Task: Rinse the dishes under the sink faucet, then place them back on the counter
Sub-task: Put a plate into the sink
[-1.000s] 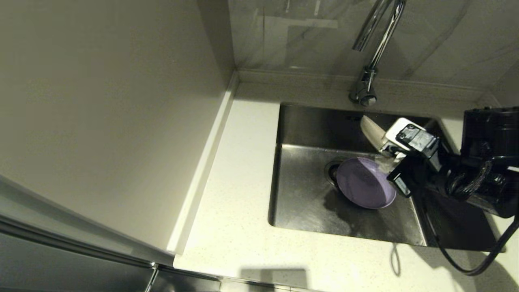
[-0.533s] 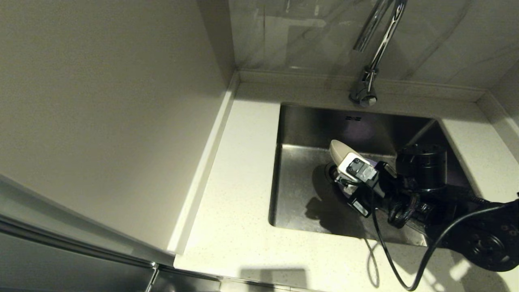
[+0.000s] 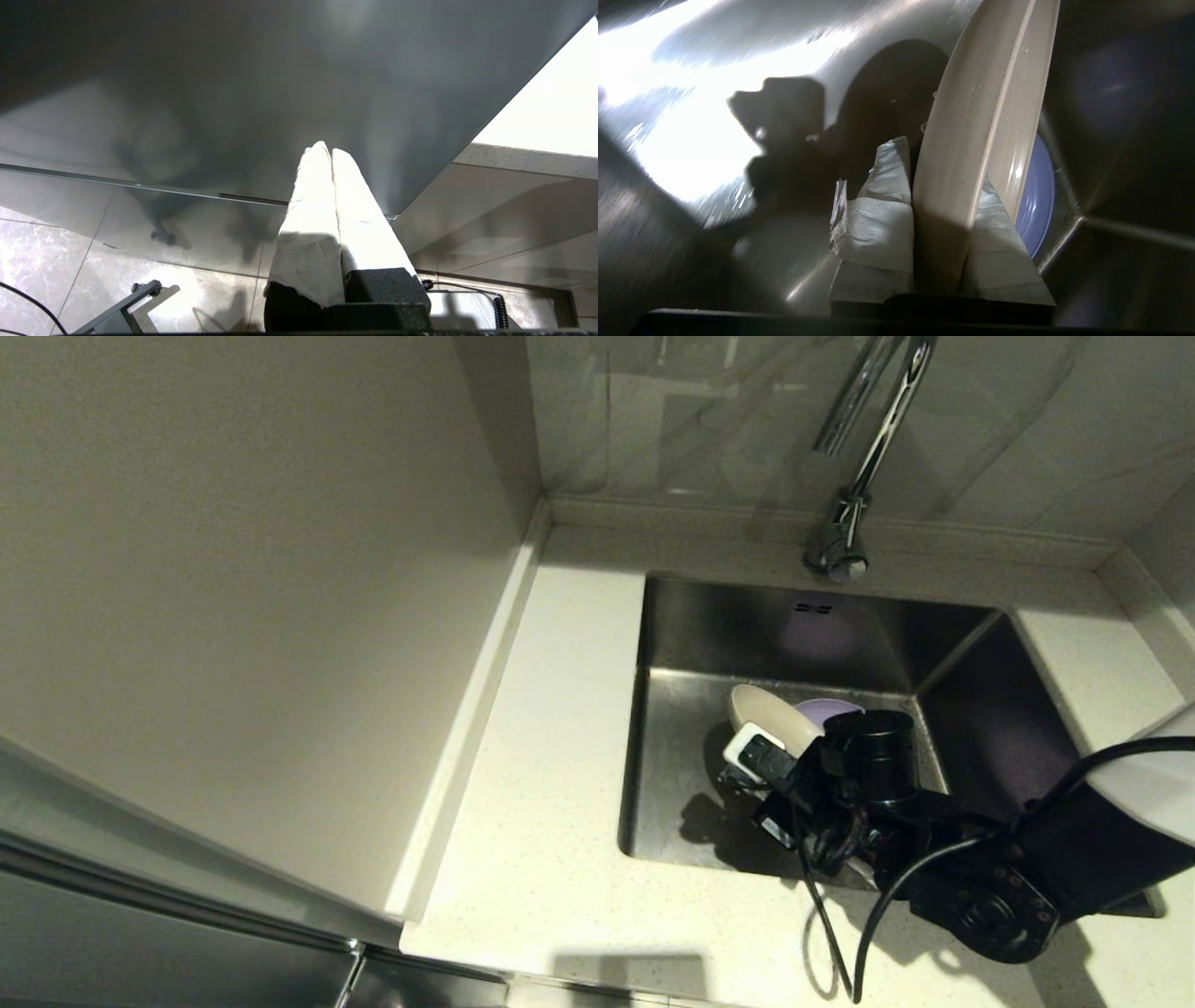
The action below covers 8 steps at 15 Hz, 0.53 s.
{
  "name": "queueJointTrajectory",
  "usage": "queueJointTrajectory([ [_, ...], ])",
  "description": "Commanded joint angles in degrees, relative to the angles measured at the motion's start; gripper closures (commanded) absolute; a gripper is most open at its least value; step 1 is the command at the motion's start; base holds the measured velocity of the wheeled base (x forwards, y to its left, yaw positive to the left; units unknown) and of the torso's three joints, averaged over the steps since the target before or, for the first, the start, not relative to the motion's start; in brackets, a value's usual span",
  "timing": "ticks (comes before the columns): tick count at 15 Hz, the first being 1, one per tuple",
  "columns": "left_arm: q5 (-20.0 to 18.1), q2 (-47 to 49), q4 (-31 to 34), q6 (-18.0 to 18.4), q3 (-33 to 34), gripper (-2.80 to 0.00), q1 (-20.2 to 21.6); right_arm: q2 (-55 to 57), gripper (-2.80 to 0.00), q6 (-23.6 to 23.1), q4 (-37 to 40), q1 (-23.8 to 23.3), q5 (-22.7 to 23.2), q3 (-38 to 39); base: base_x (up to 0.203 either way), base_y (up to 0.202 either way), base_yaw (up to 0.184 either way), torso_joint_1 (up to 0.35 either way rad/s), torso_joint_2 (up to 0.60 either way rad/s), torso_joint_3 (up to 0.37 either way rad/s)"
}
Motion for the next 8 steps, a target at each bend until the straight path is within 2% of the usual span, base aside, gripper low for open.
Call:
queueJointTrajectory([
  [1, 0.03, -0.18, -0.02, -0.01, 0.0, 0.0, -0.08, 5.93, 0.0, -0.25, -3.5, 0.04, -1.04, -2.89, 0.0, 0.0, 0.0, 0.0, 0.0, 0.0],
  [4, 0.03, -0.18, -0.02, 0.04, 0.0, 0.0, 0.0, 9.5, 0.0, -0.33, -6.06, 0.04, -4.12, -5.69, 0.0, 0.0, 0.0, 0.0, 0.0, 0.0],
  [8, 0.03, -0.18, -0.02, -0.03, 0.0, 0.0, 0.0, 12.54, 0.0, -0.18, -6.21, 0.04, -4.72, -11.02, 0.0, 0.0, 0.0, 0.0, 0.0, 0.0],
])
